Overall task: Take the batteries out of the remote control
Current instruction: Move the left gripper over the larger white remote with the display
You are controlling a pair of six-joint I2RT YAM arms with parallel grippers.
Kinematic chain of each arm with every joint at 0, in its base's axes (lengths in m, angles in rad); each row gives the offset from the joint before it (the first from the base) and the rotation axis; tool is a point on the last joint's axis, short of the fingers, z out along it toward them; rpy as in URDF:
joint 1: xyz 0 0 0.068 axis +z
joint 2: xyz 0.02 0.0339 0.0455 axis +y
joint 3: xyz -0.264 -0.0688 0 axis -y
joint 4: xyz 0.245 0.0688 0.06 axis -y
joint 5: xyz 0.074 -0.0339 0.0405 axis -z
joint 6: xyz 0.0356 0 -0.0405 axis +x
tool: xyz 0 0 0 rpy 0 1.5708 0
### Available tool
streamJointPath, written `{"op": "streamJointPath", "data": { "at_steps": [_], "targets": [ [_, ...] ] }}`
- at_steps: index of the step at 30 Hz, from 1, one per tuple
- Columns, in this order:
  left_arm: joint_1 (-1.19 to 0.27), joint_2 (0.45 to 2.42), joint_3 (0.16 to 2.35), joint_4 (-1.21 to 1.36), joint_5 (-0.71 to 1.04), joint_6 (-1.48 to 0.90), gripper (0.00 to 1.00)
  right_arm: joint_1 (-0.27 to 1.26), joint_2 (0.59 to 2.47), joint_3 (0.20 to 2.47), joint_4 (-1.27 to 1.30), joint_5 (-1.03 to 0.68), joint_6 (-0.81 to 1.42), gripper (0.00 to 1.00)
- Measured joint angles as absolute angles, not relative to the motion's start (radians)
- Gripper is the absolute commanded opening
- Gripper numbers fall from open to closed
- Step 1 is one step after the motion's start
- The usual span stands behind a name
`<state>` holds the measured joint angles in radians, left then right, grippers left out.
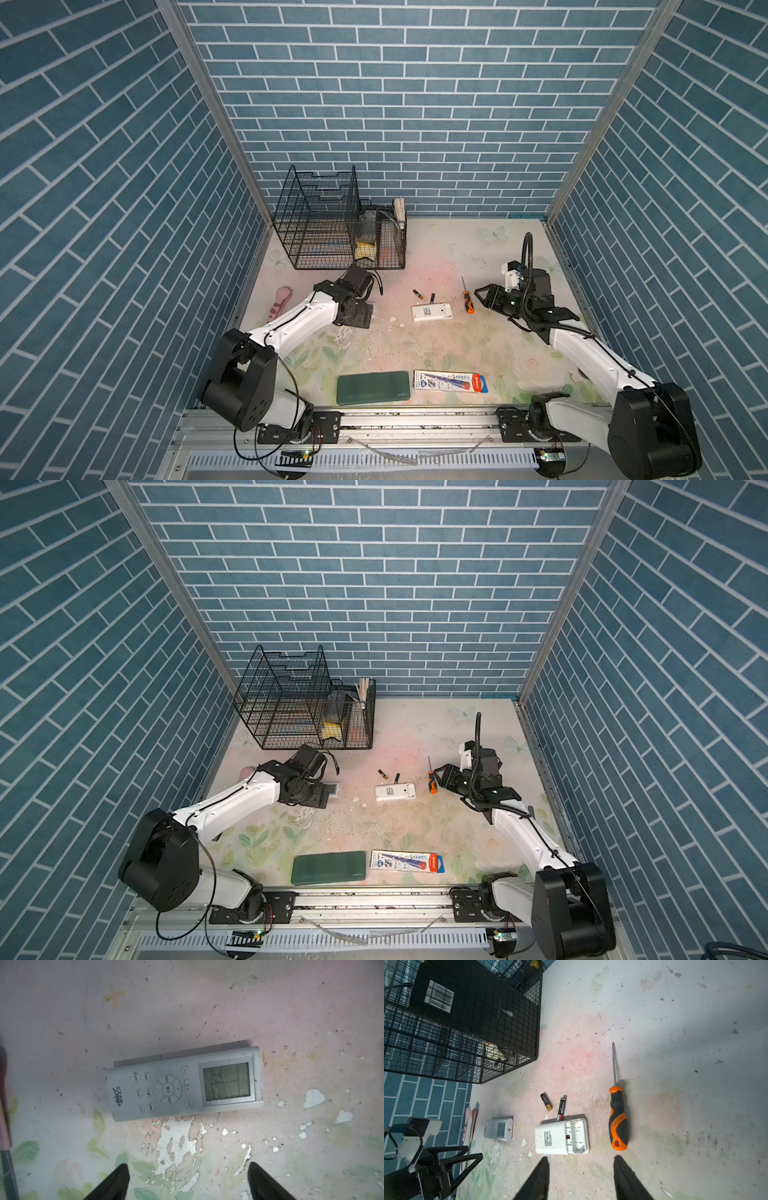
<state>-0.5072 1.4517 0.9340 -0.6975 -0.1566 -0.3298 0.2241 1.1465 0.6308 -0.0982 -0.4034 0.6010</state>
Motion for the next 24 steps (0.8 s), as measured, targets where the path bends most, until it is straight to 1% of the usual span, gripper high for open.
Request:
{"op": "streamJointPath", "data": {
  "at_steps": [3, 10, 24],
  "targets": [
    [-0.528, 1.483, 0.938, -0.699, -0.2, -0.311, 0.96, 0.224, 1.147, 0.631, -0.099, -0.403, 0.601, 0.5],
    [-0.564, 1.614, 0.989, -0.699, -0.289, -0.274, 0.98, 0.224, 1.148, 0.631, -0.097, -0.404, 0.601, 0.5],
    [-0.57, 1.787, 1.165, -0.693, -0.337, -0.236, 0.98, 0.224, 1.148, 0.631, -0.097, -0.404, 0.601, 0.49]
  ]
}}
